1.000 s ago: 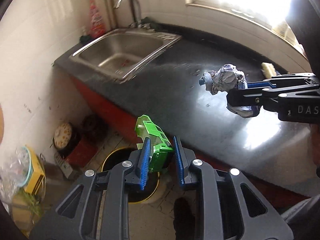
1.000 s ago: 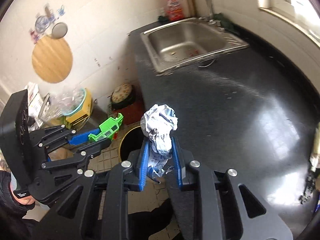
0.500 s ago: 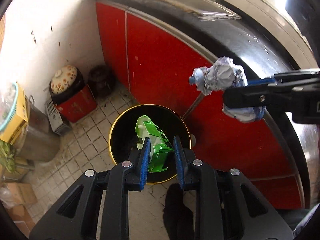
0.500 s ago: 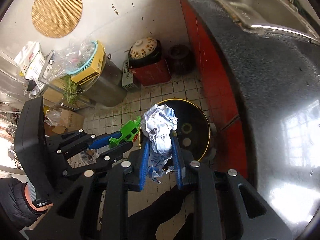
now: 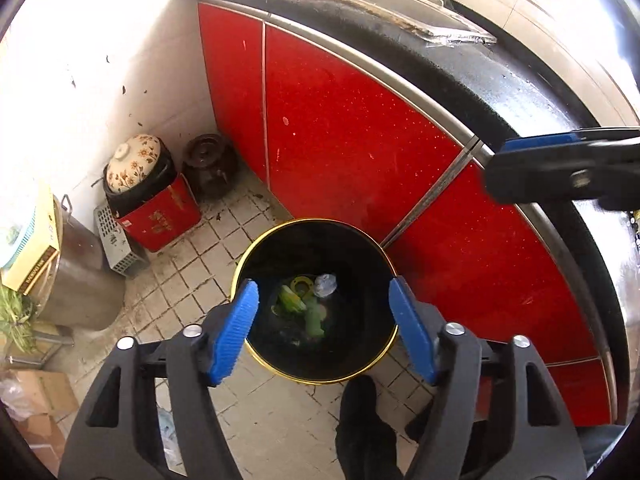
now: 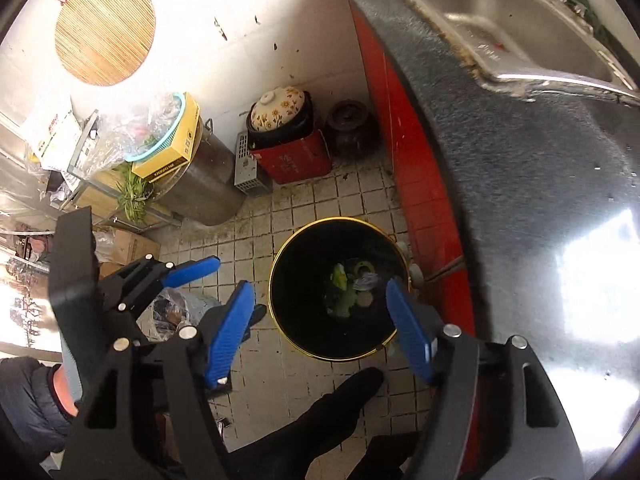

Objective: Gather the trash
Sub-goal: 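Carry truck and foil to the bin and open both tools to drop them, then move both open tools back over the countertop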

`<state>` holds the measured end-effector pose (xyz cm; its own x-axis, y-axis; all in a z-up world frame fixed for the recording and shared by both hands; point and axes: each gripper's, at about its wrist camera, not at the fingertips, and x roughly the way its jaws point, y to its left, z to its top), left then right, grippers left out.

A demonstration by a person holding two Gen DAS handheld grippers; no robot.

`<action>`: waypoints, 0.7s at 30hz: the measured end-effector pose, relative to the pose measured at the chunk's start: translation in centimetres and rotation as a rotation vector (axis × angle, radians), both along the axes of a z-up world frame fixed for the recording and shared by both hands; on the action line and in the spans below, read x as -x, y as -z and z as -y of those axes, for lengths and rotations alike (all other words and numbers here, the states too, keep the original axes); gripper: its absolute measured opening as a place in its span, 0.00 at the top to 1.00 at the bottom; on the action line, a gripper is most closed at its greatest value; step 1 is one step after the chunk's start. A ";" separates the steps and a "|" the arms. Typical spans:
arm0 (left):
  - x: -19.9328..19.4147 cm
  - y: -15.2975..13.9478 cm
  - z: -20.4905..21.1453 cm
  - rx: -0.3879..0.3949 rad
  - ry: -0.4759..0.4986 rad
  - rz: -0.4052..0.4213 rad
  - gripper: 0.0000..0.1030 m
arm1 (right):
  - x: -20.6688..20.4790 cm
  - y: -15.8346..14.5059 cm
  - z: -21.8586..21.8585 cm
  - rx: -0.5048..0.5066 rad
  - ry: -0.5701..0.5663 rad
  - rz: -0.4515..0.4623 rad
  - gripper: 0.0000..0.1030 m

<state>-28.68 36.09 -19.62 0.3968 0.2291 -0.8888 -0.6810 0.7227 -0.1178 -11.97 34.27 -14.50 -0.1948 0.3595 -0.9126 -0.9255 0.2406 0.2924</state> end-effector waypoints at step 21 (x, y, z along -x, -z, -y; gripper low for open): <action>-24.4 -17.6 23.0 -0.067 0.673 0.209 0.10 | -14.9 -16.6 40.4 -0.079 0.871 0.387 0.14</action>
<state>-4.26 13.11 -2.07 0.6321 -0.0743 -0.7713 -0.0518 0.9891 -0.1378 2.95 -6.09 2.13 0.4807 0.2993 -0.8243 -0.4666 0.8832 0.0486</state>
